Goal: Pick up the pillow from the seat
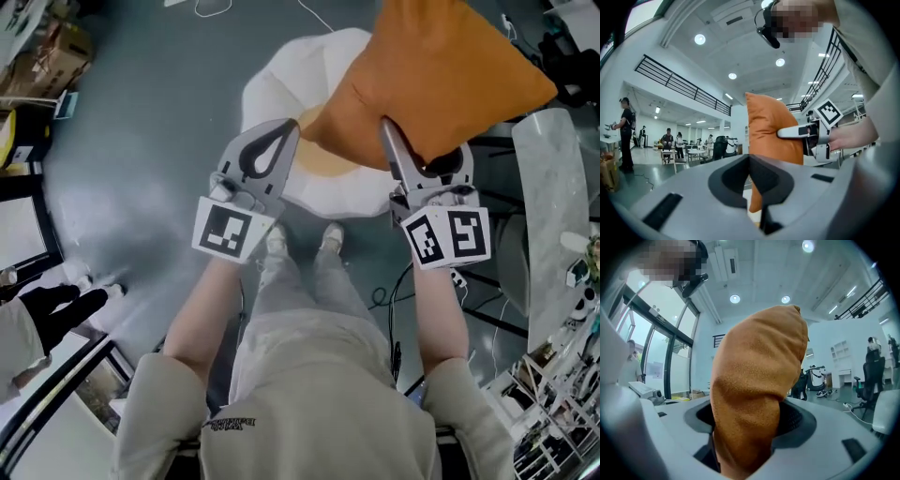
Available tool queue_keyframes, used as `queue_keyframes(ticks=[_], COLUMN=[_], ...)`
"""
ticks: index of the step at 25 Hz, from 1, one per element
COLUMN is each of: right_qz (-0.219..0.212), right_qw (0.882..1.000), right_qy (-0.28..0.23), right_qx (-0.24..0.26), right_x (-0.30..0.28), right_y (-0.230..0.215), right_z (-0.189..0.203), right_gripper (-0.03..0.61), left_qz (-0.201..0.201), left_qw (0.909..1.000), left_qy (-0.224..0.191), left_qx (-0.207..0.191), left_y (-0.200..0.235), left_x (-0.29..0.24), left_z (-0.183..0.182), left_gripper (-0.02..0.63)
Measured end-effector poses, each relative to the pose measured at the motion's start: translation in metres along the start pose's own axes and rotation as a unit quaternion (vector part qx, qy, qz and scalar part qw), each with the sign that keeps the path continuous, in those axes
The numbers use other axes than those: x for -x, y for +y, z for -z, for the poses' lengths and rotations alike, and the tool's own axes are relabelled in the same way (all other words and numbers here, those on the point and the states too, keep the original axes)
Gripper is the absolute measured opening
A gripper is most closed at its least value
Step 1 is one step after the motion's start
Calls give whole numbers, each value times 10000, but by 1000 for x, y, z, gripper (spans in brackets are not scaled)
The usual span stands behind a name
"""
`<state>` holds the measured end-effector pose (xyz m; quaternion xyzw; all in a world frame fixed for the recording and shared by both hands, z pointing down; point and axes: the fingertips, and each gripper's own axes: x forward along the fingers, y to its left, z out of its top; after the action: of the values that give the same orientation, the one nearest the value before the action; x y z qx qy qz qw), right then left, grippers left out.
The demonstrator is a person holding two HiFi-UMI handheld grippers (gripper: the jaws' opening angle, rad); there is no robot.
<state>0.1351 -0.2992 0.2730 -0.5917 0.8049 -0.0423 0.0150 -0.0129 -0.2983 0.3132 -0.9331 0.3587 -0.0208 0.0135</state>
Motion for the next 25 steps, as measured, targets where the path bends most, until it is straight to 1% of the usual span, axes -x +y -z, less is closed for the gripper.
queue_keyframes(ticks=[3, 6, 9, 13, 16, 19, 21, 25], right_qz=[-152, -293, -368, -393, -407, -342, -336, -399], right_qw=[9997, 9986, 9971, 9938, 9903, 9895, 9891, 9899], right_qy=[-209, -435, -641, -903, -1050, -1178, -1229, -1198], right_qx=[-15, -40, 187, 520, 809, 768, 742, 641], right_x=[18, 41, 63, 84, 99, 112, 116, 122], right_y=[16, 31, 39, 53, 69, 79, 89, 96], right_z=[-36, -66, -91, -116, -125, -127, -125, -118], right_gripper=[345, 348, 351, 354, 356, 365, 366, 370], left_qz=[-8, 7, -13, -22, -8, -30, -94, -212], left_qw=[9997, 9992, 9985, 9974, 9970, 9961, 9955, 9948], left_qy=[-72, -220, -384, -579, -648, -730, -817, -885], left_qx=[-230, -341, -398, -419, -428, -496, -471, -460], left_y=[-4, -12, -24, -33, -38, -45, -44, -47], left_x=[18, 35, 50, 73, 91, 105, 114, 124], left_z=[-40, -73, -102, -130, -142, -148, -149, -148], left_gripper=[9, 9, 9, 9, 9, 9, 9, 9])
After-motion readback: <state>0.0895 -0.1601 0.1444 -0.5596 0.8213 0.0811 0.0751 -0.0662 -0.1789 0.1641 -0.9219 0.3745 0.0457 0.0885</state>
